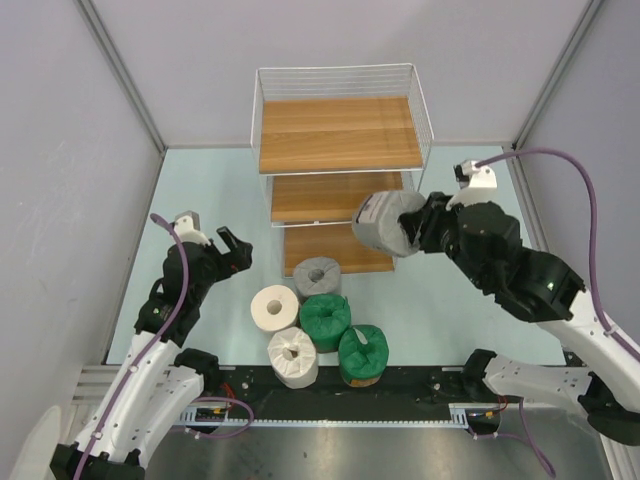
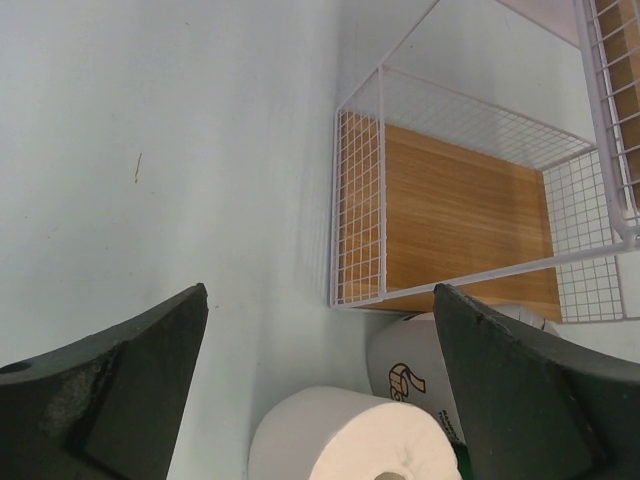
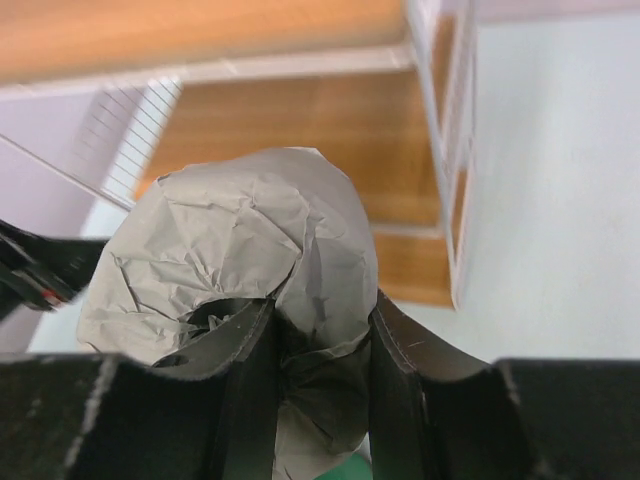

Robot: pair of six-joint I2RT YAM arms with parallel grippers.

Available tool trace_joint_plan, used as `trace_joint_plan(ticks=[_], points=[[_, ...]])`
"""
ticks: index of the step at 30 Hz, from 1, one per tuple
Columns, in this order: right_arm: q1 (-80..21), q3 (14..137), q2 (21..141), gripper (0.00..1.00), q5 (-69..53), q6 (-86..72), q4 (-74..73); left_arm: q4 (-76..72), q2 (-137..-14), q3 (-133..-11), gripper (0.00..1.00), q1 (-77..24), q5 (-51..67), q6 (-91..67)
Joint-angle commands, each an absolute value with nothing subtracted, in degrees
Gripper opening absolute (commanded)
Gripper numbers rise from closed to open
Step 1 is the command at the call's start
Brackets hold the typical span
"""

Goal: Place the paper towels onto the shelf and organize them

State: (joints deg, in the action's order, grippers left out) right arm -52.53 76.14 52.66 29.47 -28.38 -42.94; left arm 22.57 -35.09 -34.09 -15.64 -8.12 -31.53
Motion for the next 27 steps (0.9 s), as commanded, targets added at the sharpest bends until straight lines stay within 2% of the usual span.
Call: trace_joint_plan(ticks=[1,9,21,27], points=[[-52.8,85.4,55.9,0.35,28.0,-21.0,-37.3,23.4,-33.9,-36.4,1.0,-15.9,-6.9,-32.2],[-53.8,106.5,63.4,0.36,26.5,-17.3,-37.4,25.3,-32.4,-35.8,1.0,-15.9,-7.0,-32.6],[-53.2,116.4,73.2,0.37,32.7,-6.8,-30.8,25.5,-32.6,-35.5,1.0,-15.9,-6.3,-33.4],[-48.0,122.7,79.5,0.38,31.2,-6.8,-32.3,25.9,-32.0,-35.6,1.0,-15.9,-6.2,-33.5]])
